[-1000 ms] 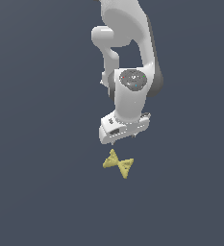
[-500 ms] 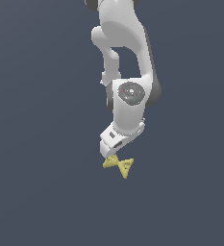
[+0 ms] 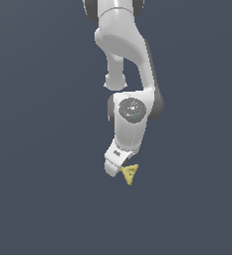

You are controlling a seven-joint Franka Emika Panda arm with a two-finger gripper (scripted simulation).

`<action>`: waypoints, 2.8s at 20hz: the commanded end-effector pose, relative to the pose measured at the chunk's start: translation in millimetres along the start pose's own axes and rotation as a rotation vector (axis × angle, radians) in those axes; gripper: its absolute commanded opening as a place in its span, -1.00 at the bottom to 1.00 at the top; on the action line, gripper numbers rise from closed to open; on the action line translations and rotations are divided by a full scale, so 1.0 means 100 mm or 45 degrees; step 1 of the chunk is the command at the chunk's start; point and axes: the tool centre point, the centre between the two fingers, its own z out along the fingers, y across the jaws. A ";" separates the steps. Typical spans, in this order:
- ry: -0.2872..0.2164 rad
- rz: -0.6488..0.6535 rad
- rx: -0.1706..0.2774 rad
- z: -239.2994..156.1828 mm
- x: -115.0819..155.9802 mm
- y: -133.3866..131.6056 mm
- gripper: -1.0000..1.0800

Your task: Pick up the object and move it to a goal position.

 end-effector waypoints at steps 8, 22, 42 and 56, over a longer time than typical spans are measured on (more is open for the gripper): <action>0.006 -0.190 0.004 0.14 0.04 0.13 0.92; 0.008 -0.227 0.004 0.32 0.04 0.15 0.92; 0.008 -0.231 0.004 0.67 0.05 0.15 -1.00; 0.008 -0.231 0.004 0.28 0.10 0.09 -1.00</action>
